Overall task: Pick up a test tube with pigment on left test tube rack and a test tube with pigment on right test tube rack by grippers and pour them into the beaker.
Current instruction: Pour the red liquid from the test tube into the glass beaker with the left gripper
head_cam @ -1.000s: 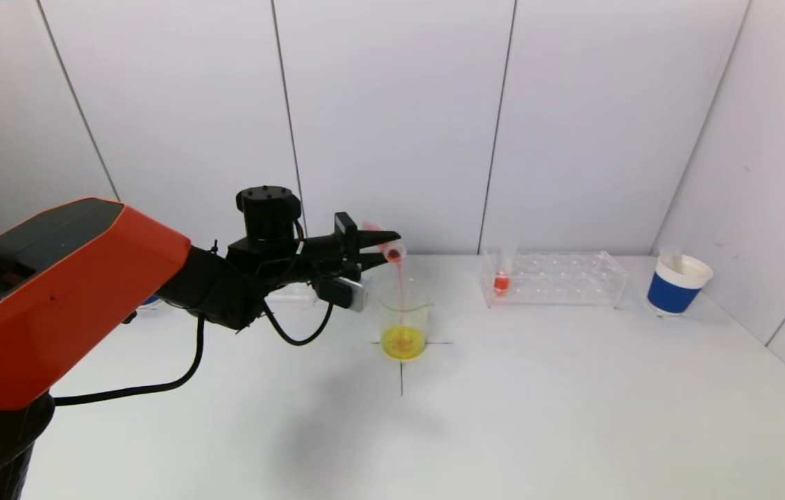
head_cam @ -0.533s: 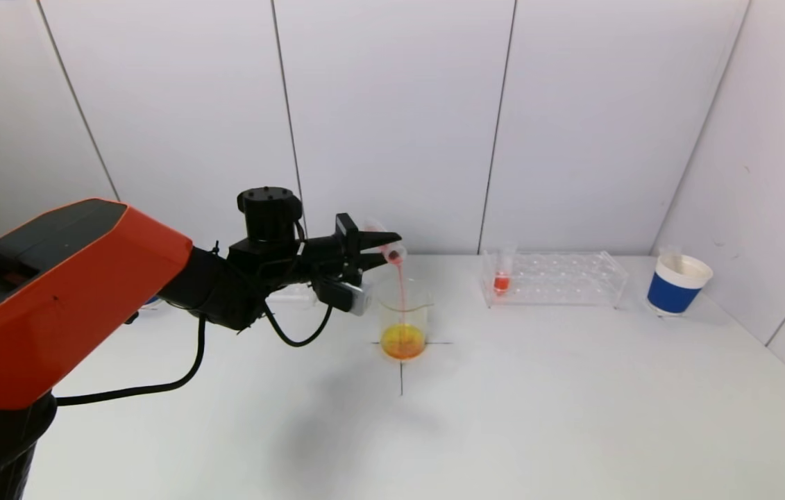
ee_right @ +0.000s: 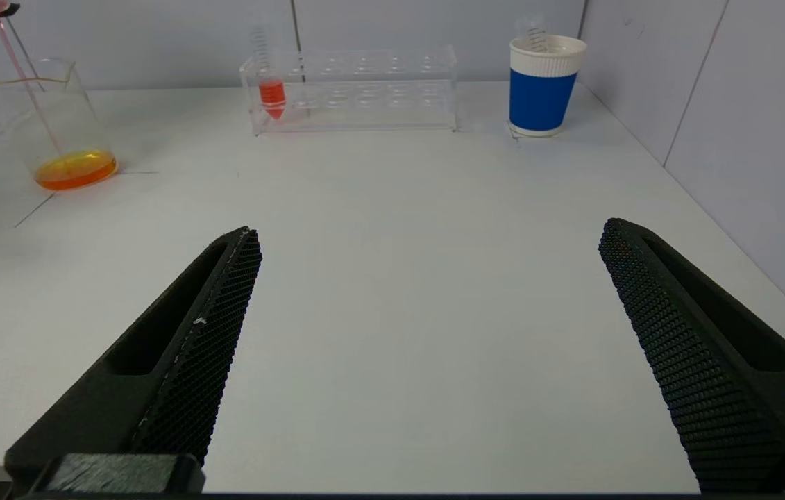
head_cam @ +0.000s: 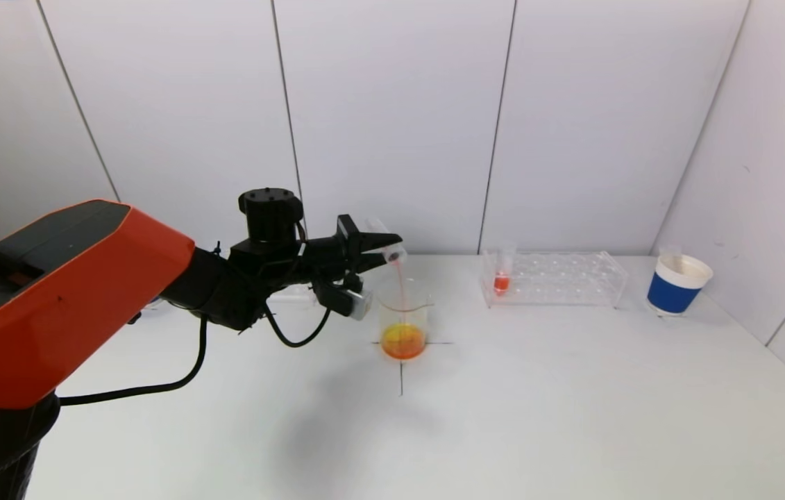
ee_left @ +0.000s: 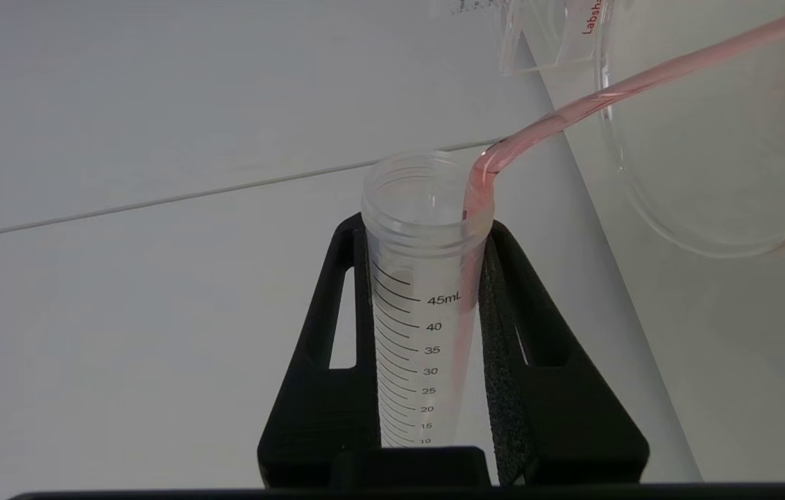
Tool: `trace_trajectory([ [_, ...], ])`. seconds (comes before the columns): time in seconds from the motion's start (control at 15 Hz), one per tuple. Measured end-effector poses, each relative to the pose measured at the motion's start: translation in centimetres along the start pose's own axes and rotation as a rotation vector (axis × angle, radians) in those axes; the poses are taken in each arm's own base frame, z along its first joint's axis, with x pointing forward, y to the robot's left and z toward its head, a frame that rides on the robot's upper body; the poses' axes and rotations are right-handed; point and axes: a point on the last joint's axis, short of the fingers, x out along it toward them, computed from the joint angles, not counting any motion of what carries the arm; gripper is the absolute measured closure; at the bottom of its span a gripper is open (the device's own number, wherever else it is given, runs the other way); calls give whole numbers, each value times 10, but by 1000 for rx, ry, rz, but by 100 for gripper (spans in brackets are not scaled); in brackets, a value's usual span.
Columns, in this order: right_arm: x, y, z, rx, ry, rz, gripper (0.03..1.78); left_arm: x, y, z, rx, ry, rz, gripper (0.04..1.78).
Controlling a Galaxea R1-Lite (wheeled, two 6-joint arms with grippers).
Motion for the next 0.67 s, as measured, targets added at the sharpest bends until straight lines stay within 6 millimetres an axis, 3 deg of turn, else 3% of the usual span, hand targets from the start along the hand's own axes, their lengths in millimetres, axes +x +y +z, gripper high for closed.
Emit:
trace_trajectory([
  [0.67, 0, 0, 0, 0, 0, 0, 4, 3, 2, 4, 115, -37, 8, 138],
])
